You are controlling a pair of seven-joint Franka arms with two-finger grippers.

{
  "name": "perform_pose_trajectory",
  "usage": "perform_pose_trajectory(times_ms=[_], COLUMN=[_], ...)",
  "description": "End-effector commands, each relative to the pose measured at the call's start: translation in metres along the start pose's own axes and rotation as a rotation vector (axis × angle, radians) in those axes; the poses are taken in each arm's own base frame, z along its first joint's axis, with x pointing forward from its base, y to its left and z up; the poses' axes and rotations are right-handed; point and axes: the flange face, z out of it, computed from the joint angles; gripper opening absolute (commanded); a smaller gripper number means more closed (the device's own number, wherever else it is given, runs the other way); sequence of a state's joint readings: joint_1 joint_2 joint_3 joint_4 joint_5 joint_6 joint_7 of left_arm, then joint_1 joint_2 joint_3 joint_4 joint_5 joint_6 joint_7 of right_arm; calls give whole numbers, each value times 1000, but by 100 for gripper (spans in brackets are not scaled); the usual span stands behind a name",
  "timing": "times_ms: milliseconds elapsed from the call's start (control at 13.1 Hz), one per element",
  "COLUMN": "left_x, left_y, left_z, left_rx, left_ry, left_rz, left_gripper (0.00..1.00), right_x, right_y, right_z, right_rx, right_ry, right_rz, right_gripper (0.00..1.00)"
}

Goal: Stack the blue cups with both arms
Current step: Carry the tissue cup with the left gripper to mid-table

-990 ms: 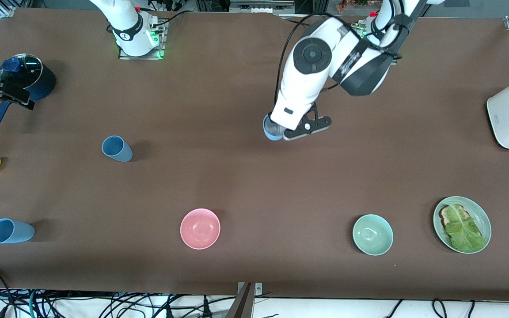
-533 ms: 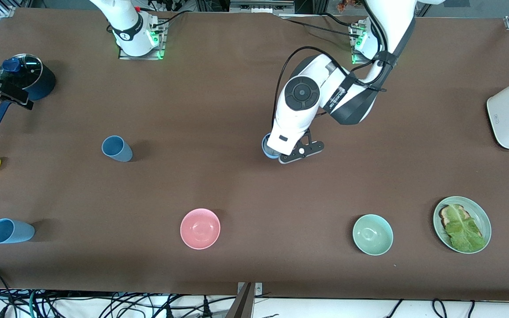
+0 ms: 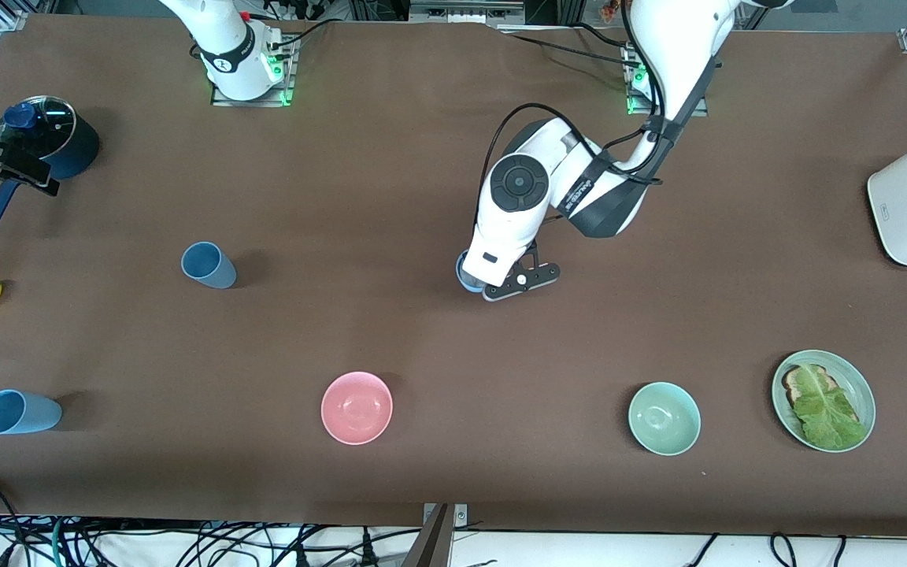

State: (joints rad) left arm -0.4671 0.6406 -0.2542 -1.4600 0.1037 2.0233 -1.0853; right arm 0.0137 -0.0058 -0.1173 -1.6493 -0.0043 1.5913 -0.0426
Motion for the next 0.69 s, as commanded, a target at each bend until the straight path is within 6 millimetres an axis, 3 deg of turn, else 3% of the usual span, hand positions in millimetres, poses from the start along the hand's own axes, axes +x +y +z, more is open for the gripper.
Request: perform_pose_trajectory(times_ms=[0,610], left_x=[-6,-24], left_y=[18,35], left_z=[19,54], left_rx=[7,11], left_ry=[54,89], left_rz=[-23,-41], left_gripper=[0,0], right_x=[-3,-5], right_y=[2,1], right_z=[0,-1], right_rx=[13,14], right_ry=[-2,-9], right_rz=[-1,-6], right_gripper=[100,100])
